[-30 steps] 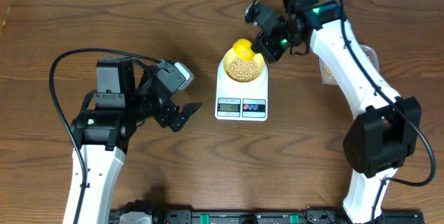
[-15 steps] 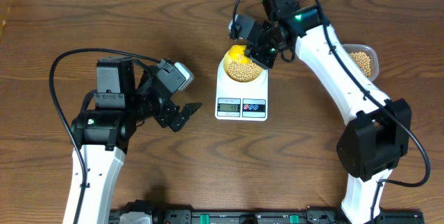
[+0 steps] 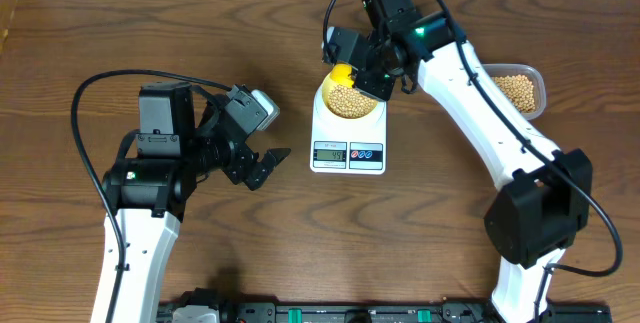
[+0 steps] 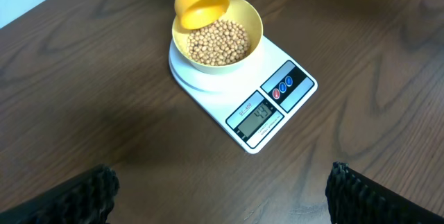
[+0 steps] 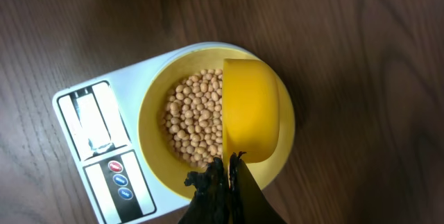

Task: Scoop item into bowl and weigh 50g on scale
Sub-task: 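Tip the scoop to pour soybeans into the yellow bowl, then move the empty scoop back right and lower it into the tub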

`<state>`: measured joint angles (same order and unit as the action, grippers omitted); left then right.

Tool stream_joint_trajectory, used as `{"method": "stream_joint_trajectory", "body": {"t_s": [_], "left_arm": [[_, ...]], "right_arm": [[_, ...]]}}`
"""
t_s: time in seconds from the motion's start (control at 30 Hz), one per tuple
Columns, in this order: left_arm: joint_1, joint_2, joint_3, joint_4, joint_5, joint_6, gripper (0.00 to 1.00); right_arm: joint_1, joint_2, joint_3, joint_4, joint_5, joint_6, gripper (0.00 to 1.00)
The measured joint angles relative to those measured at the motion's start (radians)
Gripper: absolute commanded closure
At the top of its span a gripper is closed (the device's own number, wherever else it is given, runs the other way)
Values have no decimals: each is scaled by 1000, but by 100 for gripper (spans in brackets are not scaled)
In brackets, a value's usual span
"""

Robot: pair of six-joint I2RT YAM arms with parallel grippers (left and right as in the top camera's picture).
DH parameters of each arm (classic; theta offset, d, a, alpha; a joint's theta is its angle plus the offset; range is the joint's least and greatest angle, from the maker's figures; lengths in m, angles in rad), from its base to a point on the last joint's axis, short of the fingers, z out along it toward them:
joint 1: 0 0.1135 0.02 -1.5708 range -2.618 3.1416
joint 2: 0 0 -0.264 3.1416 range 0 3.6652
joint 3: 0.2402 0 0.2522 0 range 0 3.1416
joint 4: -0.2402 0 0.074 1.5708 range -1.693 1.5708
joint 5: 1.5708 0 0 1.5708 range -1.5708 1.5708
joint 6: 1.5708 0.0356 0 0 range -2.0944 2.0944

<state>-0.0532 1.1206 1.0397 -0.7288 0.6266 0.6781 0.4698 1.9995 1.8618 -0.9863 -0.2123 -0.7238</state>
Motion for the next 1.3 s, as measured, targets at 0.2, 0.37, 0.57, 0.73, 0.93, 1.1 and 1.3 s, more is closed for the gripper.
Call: {"method": "stream_joint_trajectory", "body": {"t_s": [0.2,0.37,0.57,0.73,0.93,1.1,1.3], "left_arm": [[0,0,0,0,0,0,2],[0,0,0,0,0,0,2],[0,0,0,0,0,0,2],[0,0,0,0,0,0,2],[0,0,0,0,0,0,2],[0,0,0,0,0,0,2],[0,0,0,0,0,0,2]], "right_arm": [[-29,-33,0,5,-51,34,99],[-81,-44,0,25,-109,138,99],[-161,-76,0,58,-180,298,99],[-237,-119,0,71,-226,426,99],[-275,-131,0,85,-238,486,99],[-287,-131,0,101,-249,572,99],[-386,-131,0,100,-289,733,99]]}}
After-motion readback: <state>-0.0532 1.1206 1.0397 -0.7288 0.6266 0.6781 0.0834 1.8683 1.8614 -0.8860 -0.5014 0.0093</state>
